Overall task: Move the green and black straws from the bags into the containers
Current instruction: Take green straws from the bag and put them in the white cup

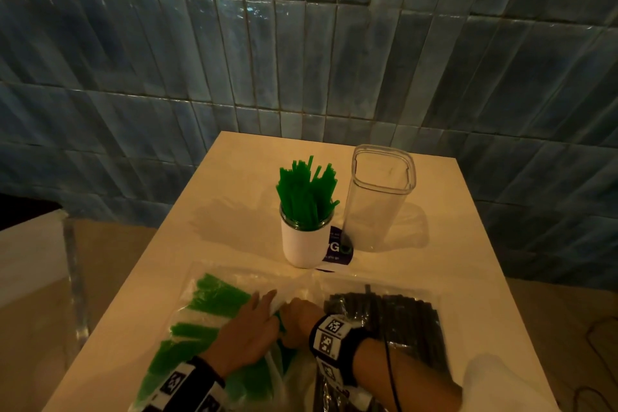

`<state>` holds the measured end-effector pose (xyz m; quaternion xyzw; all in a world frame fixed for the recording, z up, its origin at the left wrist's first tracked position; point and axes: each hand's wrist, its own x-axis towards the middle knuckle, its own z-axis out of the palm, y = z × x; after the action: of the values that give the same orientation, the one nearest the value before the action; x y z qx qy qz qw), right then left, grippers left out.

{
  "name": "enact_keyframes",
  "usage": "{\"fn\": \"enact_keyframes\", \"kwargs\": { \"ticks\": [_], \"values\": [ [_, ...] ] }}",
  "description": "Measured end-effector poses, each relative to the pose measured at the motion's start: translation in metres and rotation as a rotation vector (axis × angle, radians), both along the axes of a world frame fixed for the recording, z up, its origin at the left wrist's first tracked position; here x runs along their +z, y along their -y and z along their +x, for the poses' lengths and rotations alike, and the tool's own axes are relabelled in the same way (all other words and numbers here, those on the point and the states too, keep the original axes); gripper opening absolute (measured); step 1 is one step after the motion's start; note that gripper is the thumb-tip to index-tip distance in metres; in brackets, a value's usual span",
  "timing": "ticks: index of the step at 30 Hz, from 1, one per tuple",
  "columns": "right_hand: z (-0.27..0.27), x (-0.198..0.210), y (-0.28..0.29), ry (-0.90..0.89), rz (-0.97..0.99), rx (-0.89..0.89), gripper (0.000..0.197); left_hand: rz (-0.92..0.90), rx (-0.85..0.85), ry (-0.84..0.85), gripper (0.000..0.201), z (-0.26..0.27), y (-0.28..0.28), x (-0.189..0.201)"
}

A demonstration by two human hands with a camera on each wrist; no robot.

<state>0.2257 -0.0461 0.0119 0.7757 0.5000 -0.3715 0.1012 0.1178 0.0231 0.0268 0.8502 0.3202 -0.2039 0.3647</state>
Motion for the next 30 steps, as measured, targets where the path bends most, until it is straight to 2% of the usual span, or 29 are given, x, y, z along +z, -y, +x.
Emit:
{"fn": "enact_keyframes", "kwargs": {
  "ticks": [6,10,12,16,21,23,26,27,28,30],
  "values": [
    [0.002,-0.001,0.009,-0.013,0.171,-0.074,0.035,0.041,0.118,0.018,0.051,0.002,-0.006,-0.013],
    [0.01,0.018,0.019,0.035,0.201,-0.05,0.043,0.083,0.141,0.06,0.05,0.005,-0.011,-0.014],
    [0.015,0.027,0.034,0.058,0.183,-0.049,0.049,0.068,0.148,0.079,0.05,0.005,-0.013,-0.015],
    [0.034,0.052,0.074,0.079,0.107,-0.041,0.051,-0.083,0.235,0.104,0.05,0.0,-0.02,-0.023],
    [0.059,0.09,0.127,0.052,0.035,-0.176,0.045,-0.043,0.188,0.107,0.053,-0.003,-0.021,-0.036],
    [0.066,0.101,0.146,0.054,0.055,-0.228,0.043,-0.074,0.197,0.094,0.066,-0.001,-0.022,-0.032],
    [0.071,0.116,0.163,0.092,0.105,-0.315,0.05,-0.169,0.31,0.144,0.121,0.001,-0.02,-0.023],
    [0.07,0.12,0.165,0.119,0.113,-0.334,0.053,-0.13,0.356,0.215,0.131,0.002,-0.017,-0.019],
    [0.069,0.123,0.165,0.144,0.12,-0.338,0.056,-0.014,0.363,0.307,0.135,0.002,-0.013,-0.012],
    [0.063,0.125,0.161,0.151,0.141,-0.311,0.055,0.356,0.207,0.547,0.133,0.006,-0.005,0.003]
  ]
}}
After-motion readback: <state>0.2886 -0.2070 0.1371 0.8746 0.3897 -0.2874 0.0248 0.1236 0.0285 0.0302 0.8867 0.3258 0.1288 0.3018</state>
